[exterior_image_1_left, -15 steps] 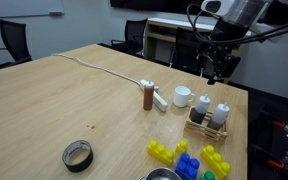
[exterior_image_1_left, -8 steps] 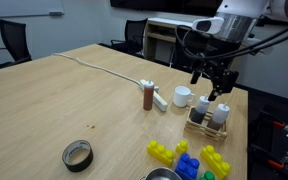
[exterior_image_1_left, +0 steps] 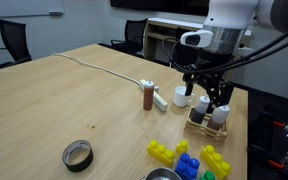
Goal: Pick up the blue toy block and stack it on top of the orange toy block
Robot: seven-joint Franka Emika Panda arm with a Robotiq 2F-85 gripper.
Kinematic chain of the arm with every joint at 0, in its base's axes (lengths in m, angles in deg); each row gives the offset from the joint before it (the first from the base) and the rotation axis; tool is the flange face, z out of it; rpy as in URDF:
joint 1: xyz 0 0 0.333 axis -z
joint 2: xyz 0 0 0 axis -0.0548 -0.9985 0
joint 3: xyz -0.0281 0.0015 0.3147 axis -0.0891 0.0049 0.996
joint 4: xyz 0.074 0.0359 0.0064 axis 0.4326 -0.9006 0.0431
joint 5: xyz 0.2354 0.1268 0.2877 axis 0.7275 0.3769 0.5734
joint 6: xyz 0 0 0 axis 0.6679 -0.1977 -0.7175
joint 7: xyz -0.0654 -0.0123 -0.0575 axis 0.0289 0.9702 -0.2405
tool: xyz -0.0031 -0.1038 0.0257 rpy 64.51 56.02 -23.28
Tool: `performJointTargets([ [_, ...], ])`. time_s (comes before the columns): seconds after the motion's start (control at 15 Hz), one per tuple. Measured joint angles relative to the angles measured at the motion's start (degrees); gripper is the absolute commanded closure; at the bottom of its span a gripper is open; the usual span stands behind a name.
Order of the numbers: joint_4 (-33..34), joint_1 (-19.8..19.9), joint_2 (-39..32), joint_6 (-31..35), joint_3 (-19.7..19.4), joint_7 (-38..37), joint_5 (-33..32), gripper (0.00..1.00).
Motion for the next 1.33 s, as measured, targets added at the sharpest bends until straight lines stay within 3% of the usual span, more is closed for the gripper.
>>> performJointTargets([
  [0.53, 0.11, 0.07, -0.07, -0.01, 0.26, 0.04, -0.52, 0.00],
  [0.87, 0.68, 0.00, -2.20, 0.12, 2.77, -2.25, -0.04, 0.00],
  [1.07, 0.68, -0.04, -4.57, 1.45, 4.54, -5.77, 0.30, 0.00],
  [1.33, 0.62, -0.44, -8.65, 4.70, 6.31, -16.80, -0.14, 0.00],
])
